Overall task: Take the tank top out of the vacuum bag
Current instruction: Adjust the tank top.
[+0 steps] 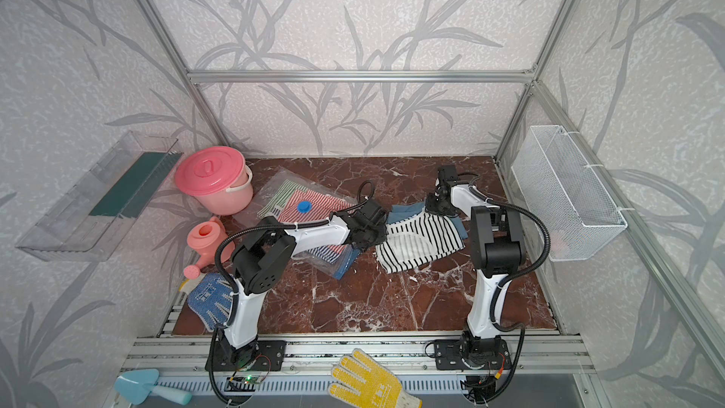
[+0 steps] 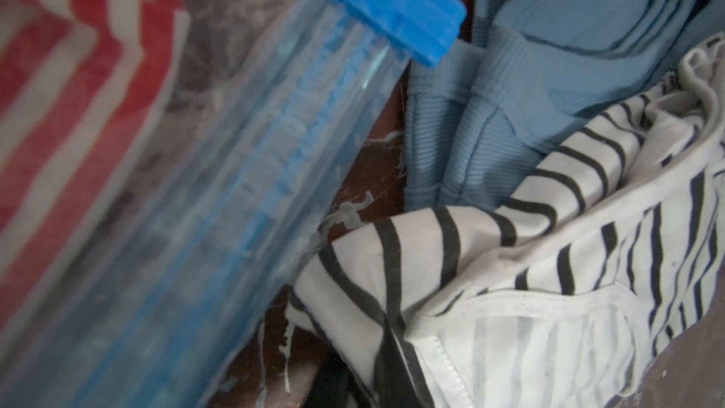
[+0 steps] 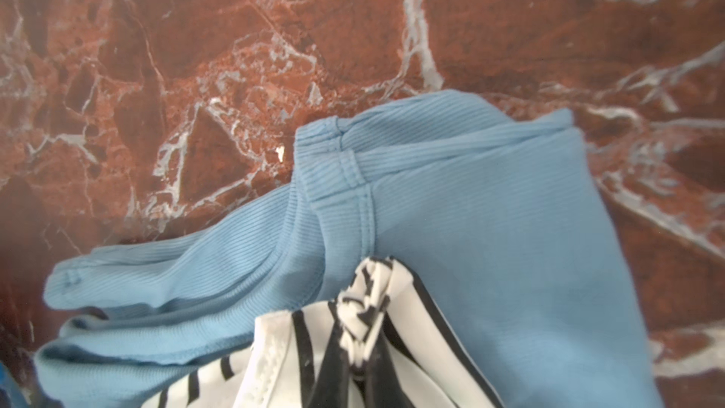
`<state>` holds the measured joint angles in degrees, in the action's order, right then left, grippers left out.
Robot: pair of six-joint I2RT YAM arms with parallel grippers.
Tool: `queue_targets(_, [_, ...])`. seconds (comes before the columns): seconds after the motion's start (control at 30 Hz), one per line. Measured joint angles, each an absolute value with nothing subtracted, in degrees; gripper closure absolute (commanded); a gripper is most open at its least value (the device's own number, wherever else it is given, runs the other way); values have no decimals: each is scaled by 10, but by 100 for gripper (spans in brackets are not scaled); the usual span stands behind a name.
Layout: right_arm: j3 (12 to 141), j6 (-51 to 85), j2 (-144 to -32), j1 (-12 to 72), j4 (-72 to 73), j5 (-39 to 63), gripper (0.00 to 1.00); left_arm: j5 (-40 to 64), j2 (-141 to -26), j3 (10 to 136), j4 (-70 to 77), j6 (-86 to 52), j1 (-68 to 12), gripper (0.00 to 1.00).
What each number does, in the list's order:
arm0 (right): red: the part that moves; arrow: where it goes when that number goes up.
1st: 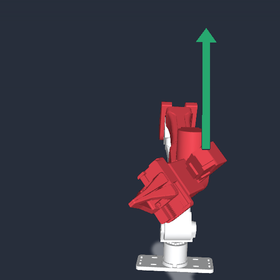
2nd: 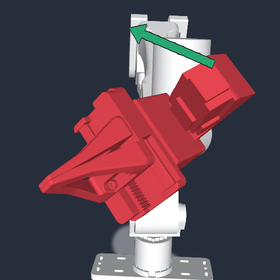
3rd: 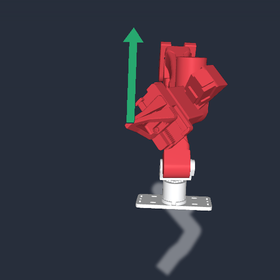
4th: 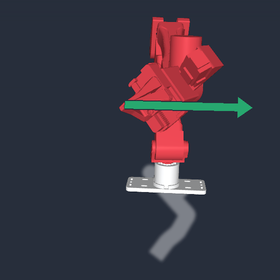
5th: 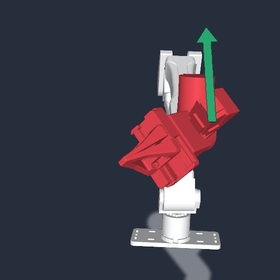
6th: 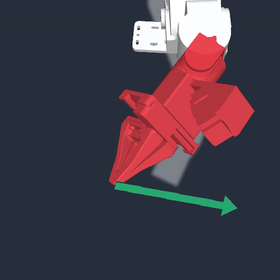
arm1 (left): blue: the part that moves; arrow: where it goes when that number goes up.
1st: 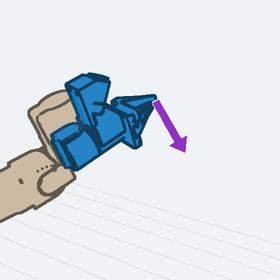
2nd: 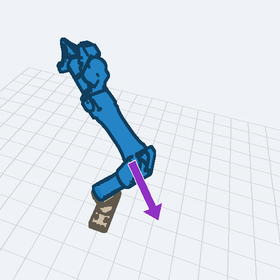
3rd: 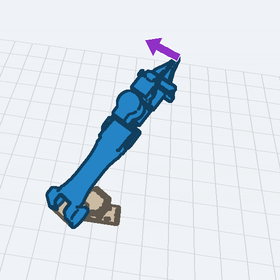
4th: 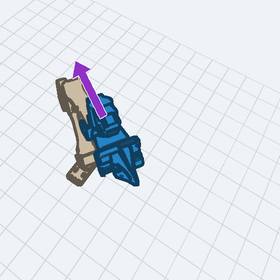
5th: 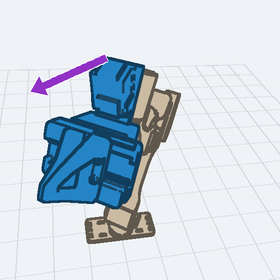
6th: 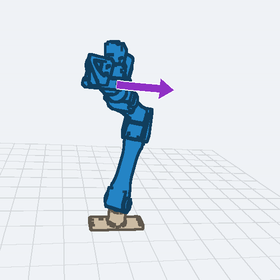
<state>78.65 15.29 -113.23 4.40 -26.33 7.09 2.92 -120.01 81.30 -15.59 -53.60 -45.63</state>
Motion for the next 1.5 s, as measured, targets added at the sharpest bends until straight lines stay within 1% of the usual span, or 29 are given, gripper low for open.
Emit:
queue_targets(0.37, [758, 172, -1075, 44, -258, 80, 100, 13, -1197, 820, -168, -511, -456, 100])
queue_targets(0.67, [756, 190, -1032, 44, -258, 76, 100, -18, -1159, 840, -192, -479, -457, 100])
queue_targets(1.1, [761, 202, -1029, 44, -258, 29, 100, -28, -1167, 942, -225, -445, -457, 100])
queue_targets(1.5, [815, 202, -1036, 36, -263, 6, 100, -31, -1208, 1005, -255, -430, -456, 100])
